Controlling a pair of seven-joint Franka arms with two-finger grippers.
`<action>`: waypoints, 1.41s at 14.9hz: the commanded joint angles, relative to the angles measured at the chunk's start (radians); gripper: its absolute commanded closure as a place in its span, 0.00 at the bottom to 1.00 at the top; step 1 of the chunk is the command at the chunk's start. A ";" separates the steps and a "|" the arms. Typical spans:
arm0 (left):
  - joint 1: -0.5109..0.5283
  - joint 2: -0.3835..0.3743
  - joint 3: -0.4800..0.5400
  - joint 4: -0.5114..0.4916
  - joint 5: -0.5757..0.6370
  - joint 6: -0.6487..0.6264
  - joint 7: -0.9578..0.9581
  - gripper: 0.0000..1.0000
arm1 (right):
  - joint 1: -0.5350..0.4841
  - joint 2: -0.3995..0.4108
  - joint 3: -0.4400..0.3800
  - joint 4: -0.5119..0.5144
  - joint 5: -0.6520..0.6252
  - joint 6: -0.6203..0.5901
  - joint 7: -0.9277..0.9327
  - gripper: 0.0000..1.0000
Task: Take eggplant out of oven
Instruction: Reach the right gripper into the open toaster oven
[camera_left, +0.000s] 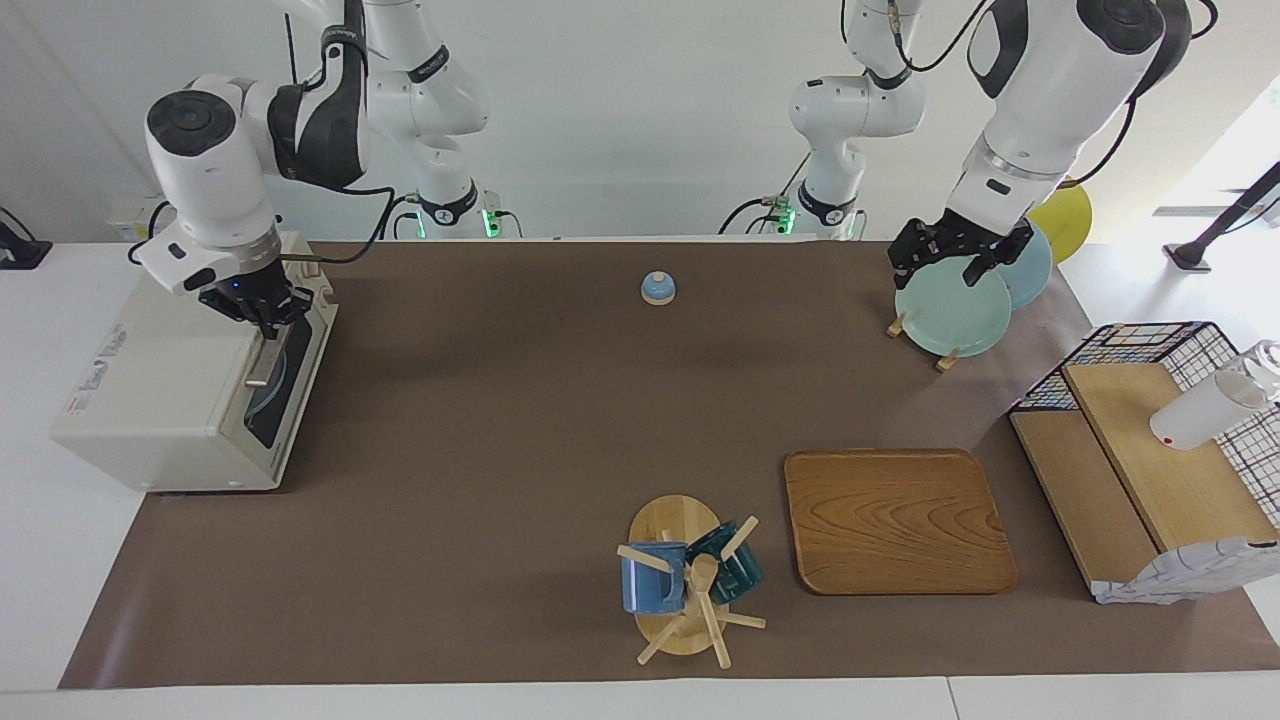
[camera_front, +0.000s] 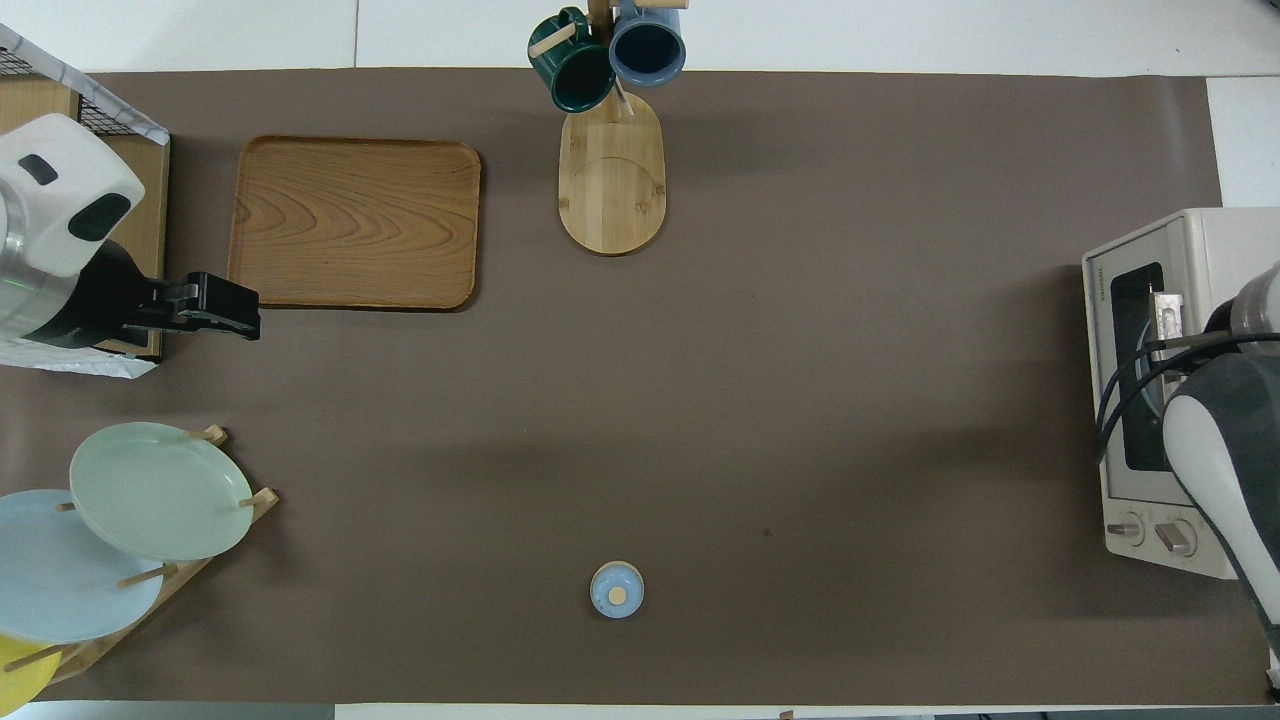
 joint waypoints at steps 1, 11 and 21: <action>0.009 -0.007 -0.002 -0.007 -0.002 -0.002 0.005 0.00 | -0.010 -0.007 0.009 -0.046 -0.019 0.061 0.011 1.00; 0.009 -0.007 -0.002 -0.007 -0.002 -0.002 0.005 0.00 | 0.065 0.057 0.014 -0.105 0.037 0.221 0.040 1.00; 0.009 -0.007 -0.002 -0.007 -0.002 -0.002 0.005 0.00 | 0.105 0.140 0.015 -0.238 0.079 0.480 0.129 1.00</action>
